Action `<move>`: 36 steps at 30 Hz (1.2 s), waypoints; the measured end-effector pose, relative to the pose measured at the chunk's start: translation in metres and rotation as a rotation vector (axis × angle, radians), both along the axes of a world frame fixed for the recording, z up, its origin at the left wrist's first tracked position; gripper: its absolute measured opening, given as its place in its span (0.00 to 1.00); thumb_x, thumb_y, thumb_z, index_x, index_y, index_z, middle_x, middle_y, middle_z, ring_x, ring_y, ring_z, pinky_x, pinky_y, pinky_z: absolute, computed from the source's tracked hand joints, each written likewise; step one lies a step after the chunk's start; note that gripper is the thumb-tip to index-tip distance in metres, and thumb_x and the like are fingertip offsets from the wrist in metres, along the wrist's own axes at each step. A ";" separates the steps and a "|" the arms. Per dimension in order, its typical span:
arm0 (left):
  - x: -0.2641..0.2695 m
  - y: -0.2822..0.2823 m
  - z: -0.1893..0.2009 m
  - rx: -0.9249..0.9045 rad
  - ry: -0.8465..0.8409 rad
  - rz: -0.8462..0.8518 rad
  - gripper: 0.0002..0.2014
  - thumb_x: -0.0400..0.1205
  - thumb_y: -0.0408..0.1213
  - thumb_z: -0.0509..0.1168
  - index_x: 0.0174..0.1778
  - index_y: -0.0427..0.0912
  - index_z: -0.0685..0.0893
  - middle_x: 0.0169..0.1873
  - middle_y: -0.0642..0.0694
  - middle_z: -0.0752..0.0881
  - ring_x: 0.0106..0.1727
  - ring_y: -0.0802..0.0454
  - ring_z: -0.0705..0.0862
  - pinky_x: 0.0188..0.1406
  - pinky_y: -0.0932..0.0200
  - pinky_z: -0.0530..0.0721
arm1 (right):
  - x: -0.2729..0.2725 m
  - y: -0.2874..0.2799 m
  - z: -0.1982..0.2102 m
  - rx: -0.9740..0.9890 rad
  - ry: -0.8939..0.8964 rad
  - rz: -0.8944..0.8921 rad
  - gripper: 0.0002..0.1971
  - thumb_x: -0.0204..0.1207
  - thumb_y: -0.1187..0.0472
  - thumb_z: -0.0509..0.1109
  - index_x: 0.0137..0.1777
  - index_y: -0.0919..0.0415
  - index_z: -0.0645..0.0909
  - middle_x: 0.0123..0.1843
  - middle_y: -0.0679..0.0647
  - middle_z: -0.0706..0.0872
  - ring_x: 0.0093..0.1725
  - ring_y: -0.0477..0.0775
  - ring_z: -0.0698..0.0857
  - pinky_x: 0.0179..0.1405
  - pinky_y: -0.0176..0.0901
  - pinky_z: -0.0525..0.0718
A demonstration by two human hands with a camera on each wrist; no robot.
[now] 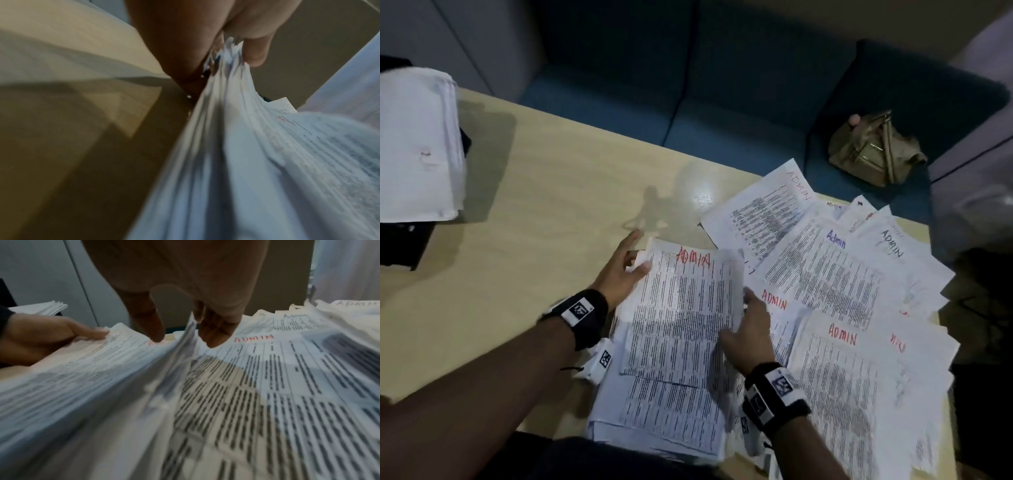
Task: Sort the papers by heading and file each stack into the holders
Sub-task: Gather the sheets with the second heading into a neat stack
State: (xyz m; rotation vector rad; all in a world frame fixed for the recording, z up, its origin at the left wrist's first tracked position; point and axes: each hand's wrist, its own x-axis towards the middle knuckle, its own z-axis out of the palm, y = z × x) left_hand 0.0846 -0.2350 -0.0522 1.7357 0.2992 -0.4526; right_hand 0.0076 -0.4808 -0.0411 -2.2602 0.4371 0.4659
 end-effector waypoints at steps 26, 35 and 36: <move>-0.018 0.005 -0.011 0.044 -0.006 -0.109 0.14 0.76 0.31 0.74 0.49 0.55 0.82 0.63 0.58 0.82 0.66 0.57 0.79 0.65 0.56 0.75 | 0.052 0.009 -0.005 -0.333 -0.202 0.315 0.24 0.83 0.49 0.58 0.78 0.53 0.68 0.79 0.56 0.67 0.79 0.56 0.65 0.79 0.51 0.61; -0.030 -0.002 -0.011 0.184 0.102 -0.079 0.25 0.78 0.38 0.73 0.71 0.50 0.77 0.62 0.51 0.84 0.65 0.48 0.82 0.67 0.52 0.77 | 0.034 -0.013 0.023 -0.019 -0.164 0.155 0.23 0.85 0.49 0.57 0.79 0.52 0.66 0.83 0.51 0.63 0.80 0.50 0.64 0.79 0.48 0.64; -0.029 0.000 -0.011 0.212 0.107 -0.087 0.26 0.78 0.39 0.73 0.72 0.48 0.76 0.64 0.51 0.83 0.66 0.48 0.80 0.69 0.50 0.75 | 0.032 -0.028 0.032 0.005 -0.224 0.028 0.20 0.85 0.53 0.57 0.77 0.51 0.69 0.81 0.49 0.66 0.77 0.47 0.66 0.75 0.45 0.68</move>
